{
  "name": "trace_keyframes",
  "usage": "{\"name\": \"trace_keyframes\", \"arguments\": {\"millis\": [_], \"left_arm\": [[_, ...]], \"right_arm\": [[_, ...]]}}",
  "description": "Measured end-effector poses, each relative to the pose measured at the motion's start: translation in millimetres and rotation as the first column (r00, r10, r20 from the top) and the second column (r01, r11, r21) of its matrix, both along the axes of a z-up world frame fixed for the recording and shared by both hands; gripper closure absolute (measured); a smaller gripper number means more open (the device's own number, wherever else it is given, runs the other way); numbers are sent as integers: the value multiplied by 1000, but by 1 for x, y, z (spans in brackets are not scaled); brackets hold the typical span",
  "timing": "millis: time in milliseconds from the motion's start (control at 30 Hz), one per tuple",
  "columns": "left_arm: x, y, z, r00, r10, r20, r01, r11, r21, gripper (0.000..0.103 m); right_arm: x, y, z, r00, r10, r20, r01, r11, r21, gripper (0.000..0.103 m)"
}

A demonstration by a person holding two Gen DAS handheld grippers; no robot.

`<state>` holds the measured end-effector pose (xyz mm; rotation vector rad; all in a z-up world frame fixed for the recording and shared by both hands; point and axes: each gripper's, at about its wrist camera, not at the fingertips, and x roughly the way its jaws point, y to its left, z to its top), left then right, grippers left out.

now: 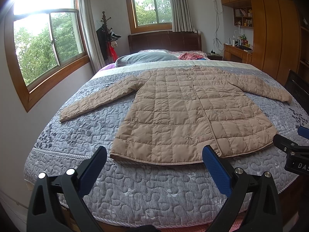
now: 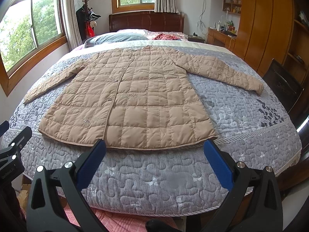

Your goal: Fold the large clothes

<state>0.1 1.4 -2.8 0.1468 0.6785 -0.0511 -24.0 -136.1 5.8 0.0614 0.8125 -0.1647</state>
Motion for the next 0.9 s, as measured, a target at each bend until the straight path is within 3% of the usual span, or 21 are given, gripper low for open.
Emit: {"name": "trace_keyframes", "arguments": {"millis": [667, 900], "left_arm": [[7, 0, 1, 1000, -1, -13, 1, 1000, 5, 4], [37, -6, -10, 993, -71, -89, 69, 997, -21, 4]], "right_arm": [[8, 8, -3, 1000, -1, -11, 1, 1000, 6, 3], [31, -23, -5, 1000, -14, -7, 14, 999, 34, 3]]}}
